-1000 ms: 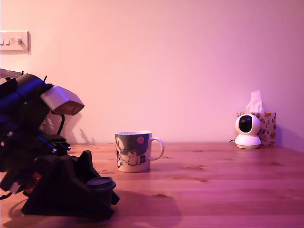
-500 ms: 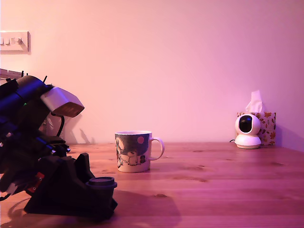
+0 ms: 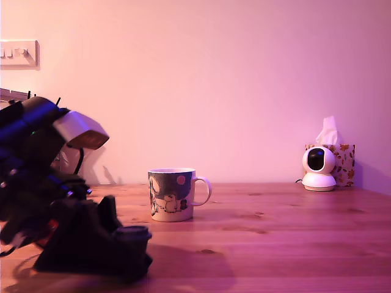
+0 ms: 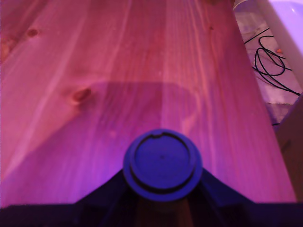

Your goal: Pick up the coffee capsules on the table and drop them inside the coffee cup

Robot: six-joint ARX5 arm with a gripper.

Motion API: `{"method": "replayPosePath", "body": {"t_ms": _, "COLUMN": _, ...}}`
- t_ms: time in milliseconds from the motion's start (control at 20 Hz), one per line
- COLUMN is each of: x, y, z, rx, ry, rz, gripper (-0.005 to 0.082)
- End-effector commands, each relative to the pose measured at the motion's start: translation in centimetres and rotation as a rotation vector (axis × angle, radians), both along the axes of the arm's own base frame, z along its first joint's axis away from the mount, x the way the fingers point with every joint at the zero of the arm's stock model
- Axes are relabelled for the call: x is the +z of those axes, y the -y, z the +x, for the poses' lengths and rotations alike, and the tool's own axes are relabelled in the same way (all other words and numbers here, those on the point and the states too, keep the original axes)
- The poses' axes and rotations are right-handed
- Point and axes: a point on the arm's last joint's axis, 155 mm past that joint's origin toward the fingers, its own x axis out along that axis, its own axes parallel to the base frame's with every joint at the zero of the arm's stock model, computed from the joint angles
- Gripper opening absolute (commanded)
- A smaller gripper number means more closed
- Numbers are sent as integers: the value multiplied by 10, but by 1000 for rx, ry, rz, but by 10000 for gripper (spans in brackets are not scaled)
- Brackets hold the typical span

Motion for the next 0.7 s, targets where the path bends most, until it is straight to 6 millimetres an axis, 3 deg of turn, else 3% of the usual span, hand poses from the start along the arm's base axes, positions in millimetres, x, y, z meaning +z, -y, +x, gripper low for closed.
{"method": "replayPosePath", "body": {"t_ms": 0, "x": 10, "y": 4, "z": 3, "rx": -5, "ry": 19, "rz": -19, "gripper": 195}}
{"method": "replayPosePath", "body": {"t_ms": 650, "x": 84, "y": 4, "z": 13, "rx": 38, "ry": 151, "rz": -108, "gripper": 196}}
